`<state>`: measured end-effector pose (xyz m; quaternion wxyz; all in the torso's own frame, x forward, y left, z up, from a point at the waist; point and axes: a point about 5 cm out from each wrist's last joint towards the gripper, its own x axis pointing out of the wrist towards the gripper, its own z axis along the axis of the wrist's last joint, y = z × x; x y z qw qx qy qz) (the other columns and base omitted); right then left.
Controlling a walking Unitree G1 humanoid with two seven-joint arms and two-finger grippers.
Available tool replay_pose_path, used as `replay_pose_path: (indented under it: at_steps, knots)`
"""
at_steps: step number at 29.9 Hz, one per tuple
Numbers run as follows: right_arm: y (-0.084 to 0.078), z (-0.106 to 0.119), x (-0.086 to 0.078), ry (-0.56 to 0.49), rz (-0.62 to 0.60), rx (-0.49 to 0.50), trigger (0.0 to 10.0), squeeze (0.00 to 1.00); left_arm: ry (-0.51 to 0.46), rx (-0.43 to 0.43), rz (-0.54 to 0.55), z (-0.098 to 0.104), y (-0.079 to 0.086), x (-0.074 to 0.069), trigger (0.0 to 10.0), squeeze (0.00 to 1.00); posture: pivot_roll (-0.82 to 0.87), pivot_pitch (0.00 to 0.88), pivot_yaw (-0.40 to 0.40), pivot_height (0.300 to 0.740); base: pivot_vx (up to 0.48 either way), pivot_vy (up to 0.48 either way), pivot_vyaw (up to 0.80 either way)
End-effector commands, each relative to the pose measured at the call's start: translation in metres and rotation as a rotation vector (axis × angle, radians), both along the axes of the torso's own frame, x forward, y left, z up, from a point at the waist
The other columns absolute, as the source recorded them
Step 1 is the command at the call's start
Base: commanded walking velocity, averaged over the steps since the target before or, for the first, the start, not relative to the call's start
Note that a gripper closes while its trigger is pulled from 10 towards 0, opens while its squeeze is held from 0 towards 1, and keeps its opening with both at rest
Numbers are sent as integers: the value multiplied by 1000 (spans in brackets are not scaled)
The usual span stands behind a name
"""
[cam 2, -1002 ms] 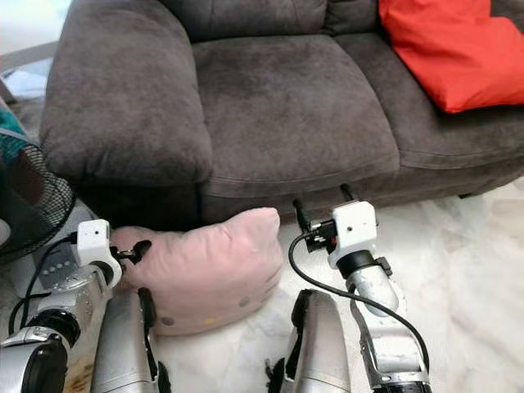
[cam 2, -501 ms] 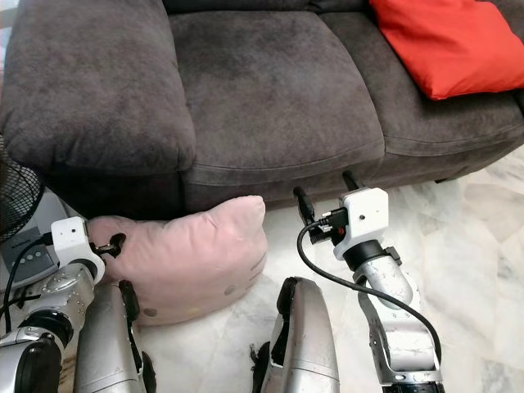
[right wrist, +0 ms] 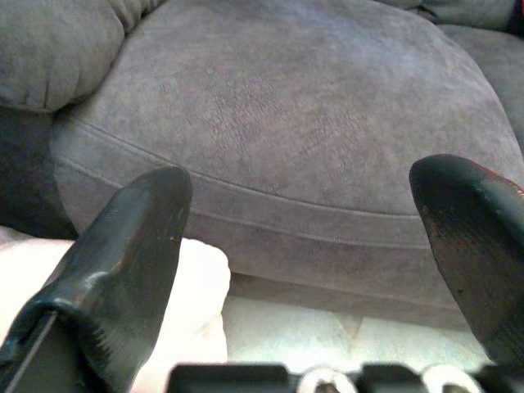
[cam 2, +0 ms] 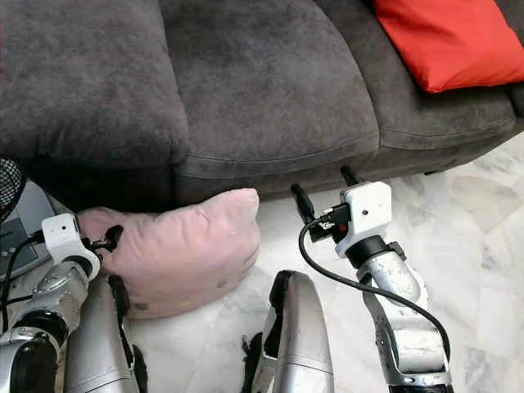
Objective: Move the pillow to the sofa from floor
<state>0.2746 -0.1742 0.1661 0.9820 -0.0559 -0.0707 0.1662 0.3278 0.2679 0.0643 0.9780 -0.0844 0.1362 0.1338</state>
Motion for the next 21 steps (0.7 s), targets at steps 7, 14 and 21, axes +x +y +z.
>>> replay_pose_path:
  at_steps: [7, 14, 21]
  knots:
    - [-8, 2, -5, 21, -7, -19, 10000, 0, 62, 4, 61, -13, 3, -9, 0, 0, -38, 320, -287, 480, 0, 0, 0]
    - [-7, 3, -3, 23, -7, -21, 10000, 0, 58, 1, 70, -13, 3, -9, 0, 0, -36, 314, -282, 480, 0, 0, 0]
    - [-8, 1, -3, 27, -13, -21, 10000, 0, 56, -3, 64, -12, 2, -8, 0, 0, -33, 311, -275, 480, 0, 0, 0]
